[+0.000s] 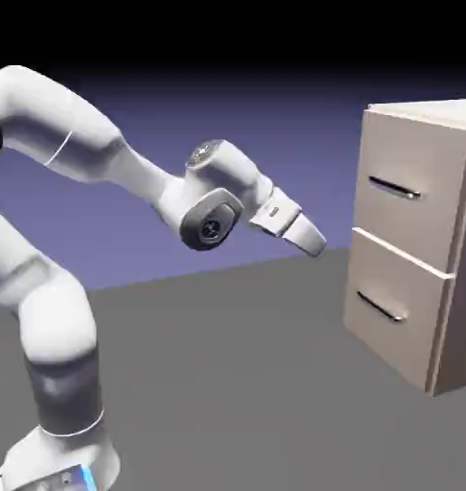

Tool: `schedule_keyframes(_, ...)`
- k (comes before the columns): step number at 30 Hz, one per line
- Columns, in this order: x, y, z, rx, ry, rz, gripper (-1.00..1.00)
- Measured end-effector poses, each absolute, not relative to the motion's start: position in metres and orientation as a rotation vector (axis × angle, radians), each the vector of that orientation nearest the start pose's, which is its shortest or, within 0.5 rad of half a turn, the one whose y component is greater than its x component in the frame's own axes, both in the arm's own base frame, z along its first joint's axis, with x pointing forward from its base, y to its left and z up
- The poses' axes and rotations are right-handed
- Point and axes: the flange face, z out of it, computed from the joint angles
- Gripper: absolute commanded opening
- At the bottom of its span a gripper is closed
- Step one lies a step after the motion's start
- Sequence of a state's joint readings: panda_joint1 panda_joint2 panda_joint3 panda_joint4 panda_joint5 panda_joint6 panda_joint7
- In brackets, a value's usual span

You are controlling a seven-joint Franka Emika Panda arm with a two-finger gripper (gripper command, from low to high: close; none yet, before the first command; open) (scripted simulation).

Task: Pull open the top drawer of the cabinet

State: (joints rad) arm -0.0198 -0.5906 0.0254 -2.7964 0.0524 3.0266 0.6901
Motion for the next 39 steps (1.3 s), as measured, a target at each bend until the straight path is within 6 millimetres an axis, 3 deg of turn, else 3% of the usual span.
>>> schedule_keyframes(6, 0.379, -0.025, 0.534, -2.415, 0.926, -1.256, 0.00)
schedule_keyframes(11, 0.364, -0.033, 0.581, -2.376, 0.878, -1.407, 0.00)
schedule_keyframes(21, 0.334, -0.017, 0.653, -2.331, 0.695, -1.721, 0.00)
schedule_keyframes(30, 0.330, 0.030, 0.683, -2.331, 0.427, -2.001, 0.00)
schedule_keyframes(39, 0.361, 0.085, 0.675, -2.365, 0.068, -2.246, 0.00)
